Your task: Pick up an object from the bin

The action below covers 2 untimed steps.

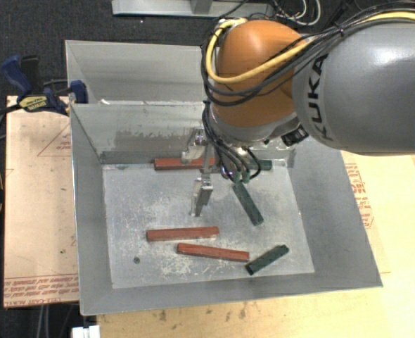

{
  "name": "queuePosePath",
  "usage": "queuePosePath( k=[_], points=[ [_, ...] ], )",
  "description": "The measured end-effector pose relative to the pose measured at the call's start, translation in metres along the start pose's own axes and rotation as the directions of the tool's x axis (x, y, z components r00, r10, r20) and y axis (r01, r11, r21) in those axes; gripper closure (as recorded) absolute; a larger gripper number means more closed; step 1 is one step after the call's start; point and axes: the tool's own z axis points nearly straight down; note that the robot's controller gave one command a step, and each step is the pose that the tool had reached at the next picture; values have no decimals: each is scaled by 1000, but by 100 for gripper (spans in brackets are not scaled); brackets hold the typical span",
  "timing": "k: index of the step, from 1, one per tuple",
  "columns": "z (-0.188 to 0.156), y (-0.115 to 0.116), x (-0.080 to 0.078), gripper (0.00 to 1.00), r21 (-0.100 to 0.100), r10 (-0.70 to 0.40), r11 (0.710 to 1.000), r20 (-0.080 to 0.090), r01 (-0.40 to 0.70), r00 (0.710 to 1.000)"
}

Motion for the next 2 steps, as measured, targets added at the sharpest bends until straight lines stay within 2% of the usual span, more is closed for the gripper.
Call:
queuePosePath(
  k=[1, 2],
  points=[
    [0, 0, 0, 0, 0, 0, 1000, 0, 0, 1000],
    [33, 1, 10, 0, 0, -58, 998, 7, 58, 998]
  ],
)
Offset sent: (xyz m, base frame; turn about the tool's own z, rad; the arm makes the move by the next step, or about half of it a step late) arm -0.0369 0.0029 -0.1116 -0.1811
